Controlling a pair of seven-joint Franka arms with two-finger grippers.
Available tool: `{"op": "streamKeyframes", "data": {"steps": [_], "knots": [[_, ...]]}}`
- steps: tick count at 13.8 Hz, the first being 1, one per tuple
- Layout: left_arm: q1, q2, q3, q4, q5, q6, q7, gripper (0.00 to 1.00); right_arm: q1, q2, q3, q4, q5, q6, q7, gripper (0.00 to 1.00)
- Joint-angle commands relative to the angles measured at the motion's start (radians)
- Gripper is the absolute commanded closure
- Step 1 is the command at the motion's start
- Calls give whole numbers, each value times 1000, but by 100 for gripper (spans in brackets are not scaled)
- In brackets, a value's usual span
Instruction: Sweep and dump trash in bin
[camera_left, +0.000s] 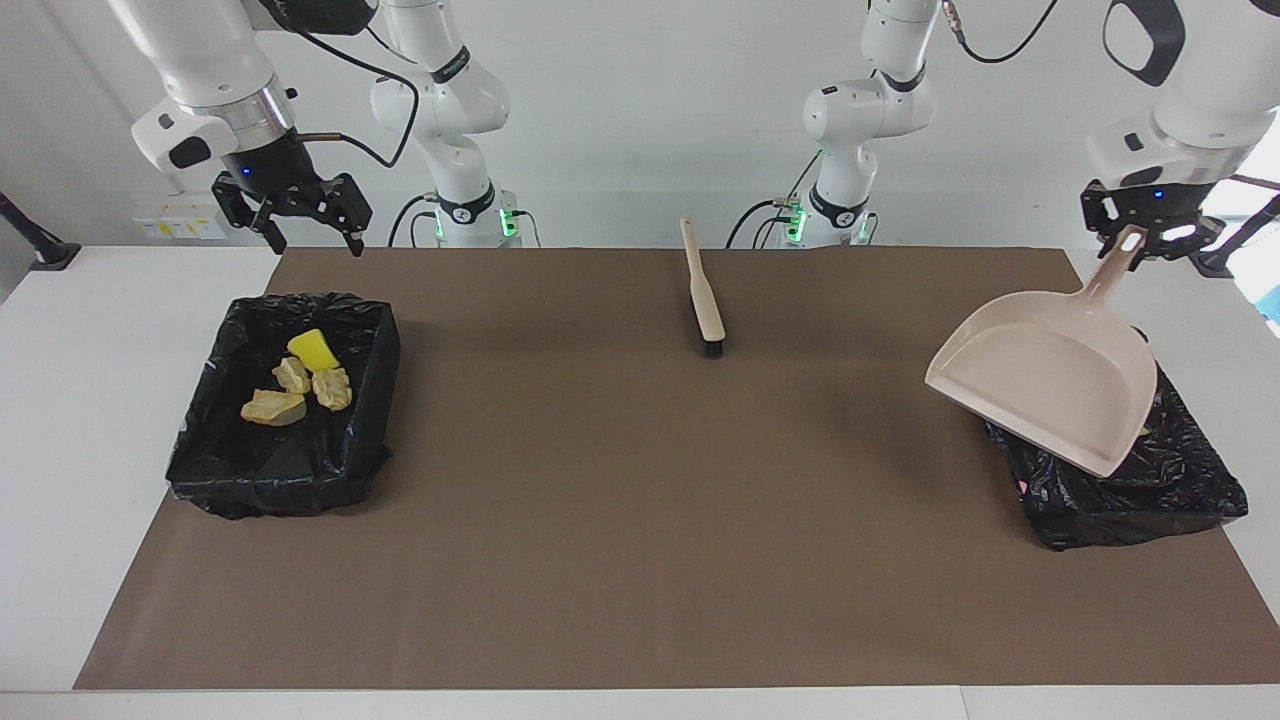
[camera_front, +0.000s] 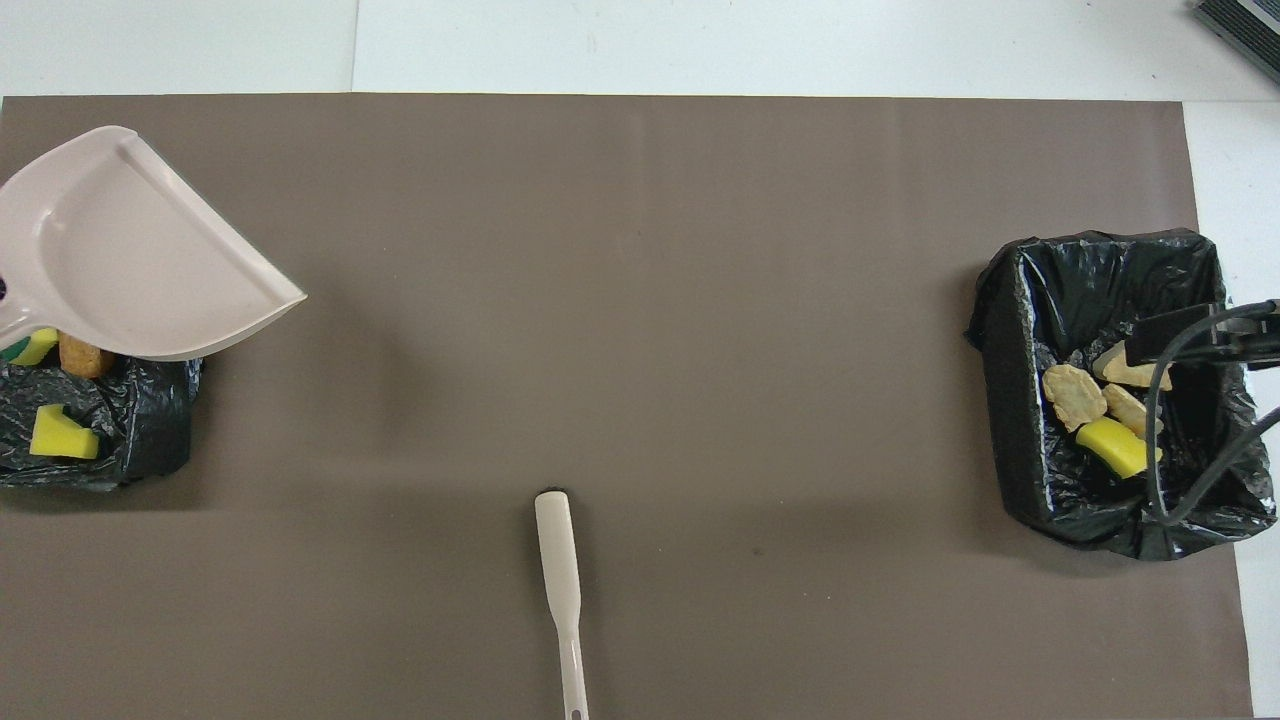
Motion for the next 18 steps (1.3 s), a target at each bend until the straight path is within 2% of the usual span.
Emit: {"op": "streamKeyframes", "data": {"steps": [1, 3, 6, 8, 13, 16, 18], "knots": [[-122, -52, 15, -93, -90, 3, -281, 100, -5, -19, 4, -21, 7, 3, 17, 0], [-228, -50, 15, -156, -150, 66, -462, 100, -7, -19, 4, -21, 7, 3, 17, 0], [-334, -46, 15, -270, -232, 273, -634, 100, -5, -19, 4, -21, 7, 3, 17, 0], [-403, -27, 14, -319, -245, 398, -725, 100, -5, -19, 4, -21, 7, 3, 17, 0], [-553, 144, 14, -340, -276, 670, -979, 100, -5, -19, 4, -21, 7, 3, 17, 0], [-584, 200, 11, -340, -289, 729, -1029, 100, -5, -19, 4, -21, 7, 3, 17, 0], [-602, 201, 11, -369, -299, 744, -1052, 100, -5, -19, 4, -21, 7, 3, 17, 0]]}}
